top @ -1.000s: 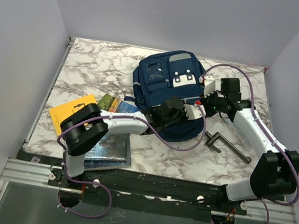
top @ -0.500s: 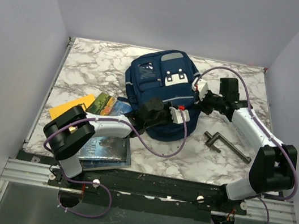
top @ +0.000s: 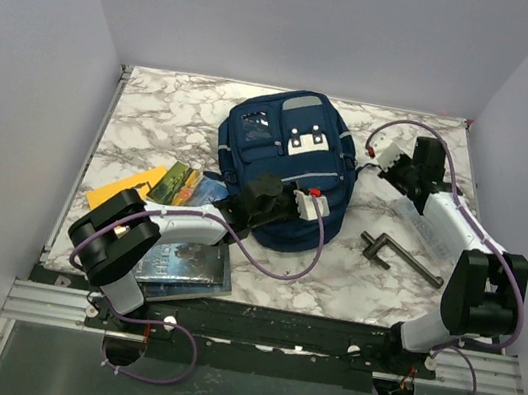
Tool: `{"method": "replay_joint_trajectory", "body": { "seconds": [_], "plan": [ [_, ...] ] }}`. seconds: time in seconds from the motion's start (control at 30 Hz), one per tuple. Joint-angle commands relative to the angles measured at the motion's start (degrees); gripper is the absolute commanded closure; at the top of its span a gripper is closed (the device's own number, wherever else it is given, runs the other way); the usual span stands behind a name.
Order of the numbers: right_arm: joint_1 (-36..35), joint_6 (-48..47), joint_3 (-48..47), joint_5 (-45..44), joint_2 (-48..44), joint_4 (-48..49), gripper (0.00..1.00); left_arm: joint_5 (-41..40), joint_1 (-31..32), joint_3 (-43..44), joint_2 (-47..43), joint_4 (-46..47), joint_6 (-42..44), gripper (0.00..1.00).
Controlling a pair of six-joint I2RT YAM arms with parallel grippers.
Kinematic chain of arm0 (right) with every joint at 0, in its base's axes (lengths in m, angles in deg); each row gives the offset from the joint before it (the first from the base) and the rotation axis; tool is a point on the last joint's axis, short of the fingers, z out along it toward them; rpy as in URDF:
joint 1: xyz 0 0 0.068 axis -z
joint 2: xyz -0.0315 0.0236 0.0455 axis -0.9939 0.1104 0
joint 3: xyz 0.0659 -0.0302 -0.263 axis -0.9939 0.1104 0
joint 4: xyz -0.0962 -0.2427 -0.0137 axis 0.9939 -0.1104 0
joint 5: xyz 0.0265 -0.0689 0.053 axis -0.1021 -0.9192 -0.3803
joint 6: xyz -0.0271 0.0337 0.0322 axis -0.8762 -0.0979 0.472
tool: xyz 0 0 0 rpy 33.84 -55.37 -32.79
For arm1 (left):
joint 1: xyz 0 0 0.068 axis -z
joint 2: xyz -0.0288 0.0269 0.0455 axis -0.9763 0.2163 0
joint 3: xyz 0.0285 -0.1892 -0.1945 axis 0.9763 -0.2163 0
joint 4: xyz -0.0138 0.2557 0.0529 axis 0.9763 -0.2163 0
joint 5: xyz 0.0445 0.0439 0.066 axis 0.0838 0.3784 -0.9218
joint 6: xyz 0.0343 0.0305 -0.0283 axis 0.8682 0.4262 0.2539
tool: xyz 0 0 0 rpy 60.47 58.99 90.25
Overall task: Pack the student bag
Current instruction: Zip the student bag at the center of the board.
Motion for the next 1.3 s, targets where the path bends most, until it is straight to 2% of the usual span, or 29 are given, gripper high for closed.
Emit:
{"method": "replay_joint_trajectory", "body": {
  "seconds": [0.0,0.1,0.13,0.17,0.2,0.27,0.3,0.33,0.37,0.4,0.43,0.5,0.57,0.63,0.67,0.7,0.77,0.87,0.97,1.03,1.13,1.27],
  "plan": [
    [-0.8,-1.8,-1.2,-1.0,-1.8,3.4,0.99,3.1,-0.3,-0.6,-2.5,4.1,-0.4,1.0],
    [-0.8,12.2,-2.0,1.4,-3.8,4.9,0.99,4.1,-0.4,-2.2,-3.3,5.3,-1.1,1.0],
    [-0.8,22.5,-3.5,3.1,-3.8,4.8,0.84,4.4,-0.4,-2.6,-3.5,6.2,-1.5,1.0],
    [-0.8,34.1,-4.4,1.9,-3.7,5.9,0.65,4.5,-0.4,-3.2,-3.5,7.1,-1.8,1.0],
    [-0.7,46.9,-5.6,0.0,-3.2,5.8,0.62,4.4,-0.4,-3.5,-3.6,8.0,-2.5,1.0],
    [-0.7,67.1,-9.9,-3.3,-1.4,-0.7,0.62,4.6,-0.3,-4.3,-3.8,8.9,-3.4,1.0],
    [-0.8,73.4,-12.5,-1.3,-0.1,-6.2,0.66,4.4,-0.2,-4.6,-3.8,9.3,-3.7,1.0],
    [-0.8,77.1,-15.3,2.1,1.6,-12.2,0.75,4.0,-0.2,-4.8,-3.7,9.7,-4.1,1.0],
    [-0.8,80.0,-16.9,6.6,2.8,-16.1,0.92,3.8,-0.1,-5.0,-3.6,10.0,-4.7,1.0],
    [-0.8,83.5,-16.4,11.0,3.5,-18.2,0.99,4.0,-0.1,-5.2,-3.4,10.3,-5.0,1.0],
    [-0.8,87.4,-13.8,16.0,3.5,-17.6,0.99,4.1,-0.1,-5.3,-3.2,10.6,-5.2,1.0],
    [-0.8,93.7,-6.2,26.9,1.9,-9.5,0.93,3.9,0.4,-5.3,-2.4,10.8,-5.8,1.0],
    [-0.7,100.1,1.0,29.3,-0.8,-1.1,0.88,4.0,1.0,-5.5,-1.8,10.8,-6.3,1.0],
    [-0.8,104.1,6.3,27.9,-3.0,5.4,0.71,4.0,1.6,-5.5,-0.9,10.8,-6.5,1.0],
    [-0.8,104.4,7.2,26.0,-3.4,5.7,0.6,3.8,2.0,-5.4,-0.5,10.9,-6.7,1.0],
    [-0.8,104.0,7.1,25.1,-3.4,4.9,0.56,3.9,2.2,-5.4,-0.1,10.8,-6.9,1.0],
    [-0.8,104.4,6.8,24.6,-3.4,4.2,0.55,4.1,2.8,-5.1,0.3,10.8,-7.6,1.0],
    [-0.8,101.6,6.5,19.1,-6.2,2.3,0.52,3.4,3.5,-3.5,0.7,10.7,-8.7,1.0],
    [-0.8,92.9,3.3,12.5,-8.1,-4.7,0.49,3.4,3.6,-0.9,1.4,10.2,-10.0,1.0],
    [-0.8,87.1,1.7,11.3,-8.8,-9.6,0.48,4.2,3.6,1.0,1.7,8.4,-10.4,1.0],
    [-0.8,83.1,4.4,15.8,-11.8,-10.5,0.43,6.9,3.1,3.5,1.4,6.3,-12.3,1.0],
    [-0.8,83.0,12.4,22.4,-17.6,-6.8,0.35,15.7,1.0,6.2,1.1,4.1,-14.3,1.0]
  ]
}}
